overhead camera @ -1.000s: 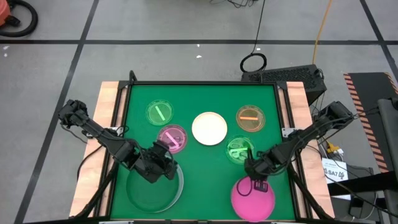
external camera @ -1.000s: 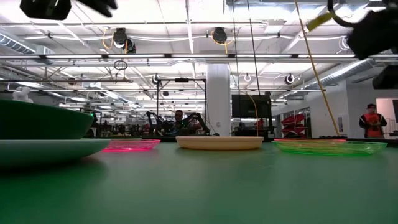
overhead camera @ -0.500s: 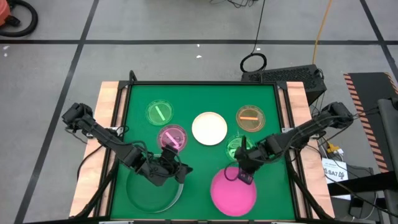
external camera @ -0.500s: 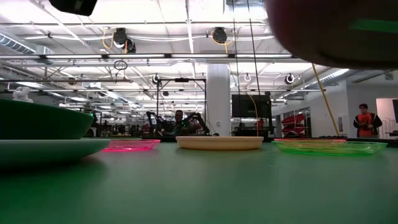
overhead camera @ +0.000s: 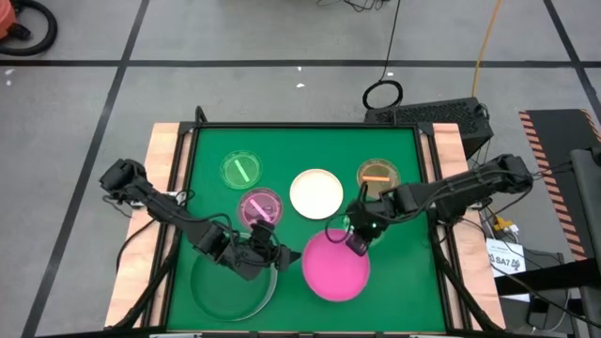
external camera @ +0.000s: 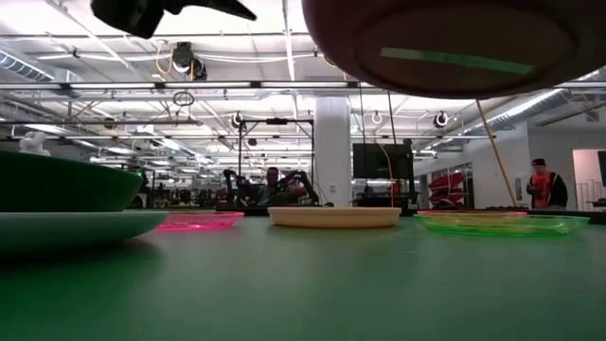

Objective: Stack plastic plates
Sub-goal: Stack the medium pink plate on top of the large green plate

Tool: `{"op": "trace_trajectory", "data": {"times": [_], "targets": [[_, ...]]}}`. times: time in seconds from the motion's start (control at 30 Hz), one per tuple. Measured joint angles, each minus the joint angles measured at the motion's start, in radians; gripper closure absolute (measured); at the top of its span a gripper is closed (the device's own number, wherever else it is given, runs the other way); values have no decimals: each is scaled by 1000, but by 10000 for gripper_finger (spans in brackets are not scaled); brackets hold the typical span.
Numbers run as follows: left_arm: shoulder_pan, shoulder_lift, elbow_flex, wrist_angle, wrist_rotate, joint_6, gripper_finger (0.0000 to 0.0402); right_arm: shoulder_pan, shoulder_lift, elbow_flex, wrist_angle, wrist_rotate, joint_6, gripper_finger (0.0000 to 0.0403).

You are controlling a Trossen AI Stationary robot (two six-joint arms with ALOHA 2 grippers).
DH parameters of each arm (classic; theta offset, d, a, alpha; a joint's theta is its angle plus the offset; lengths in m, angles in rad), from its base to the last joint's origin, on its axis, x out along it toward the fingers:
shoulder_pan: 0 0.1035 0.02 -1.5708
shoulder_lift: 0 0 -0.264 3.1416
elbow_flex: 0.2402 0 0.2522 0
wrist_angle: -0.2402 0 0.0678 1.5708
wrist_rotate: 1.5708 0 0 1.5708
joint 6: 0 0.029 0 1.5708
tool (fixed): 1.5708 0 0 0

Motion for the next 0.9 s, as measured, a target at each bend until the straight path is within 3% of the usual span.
{"op": "trace_trajectory", "data": {"times": [0.17, 0.5, 0.7, 0.9], "targets": [[24, 13, 0, -12, -1, 22, 114, -27, 0, 0, 1, 21, -17, 397], [77, 22, 0, -16, -19, 103, 115, -60, 0, 0, 17, 75, -24, 397], [115, 22, 0, -33, -20, 175, 162, -77, 0, 0, 36, 98, -31, 397], [139, 22, 0, -42, 1, 231, 238, -84, 0, 0, 34, 119, -42, 397]]}}
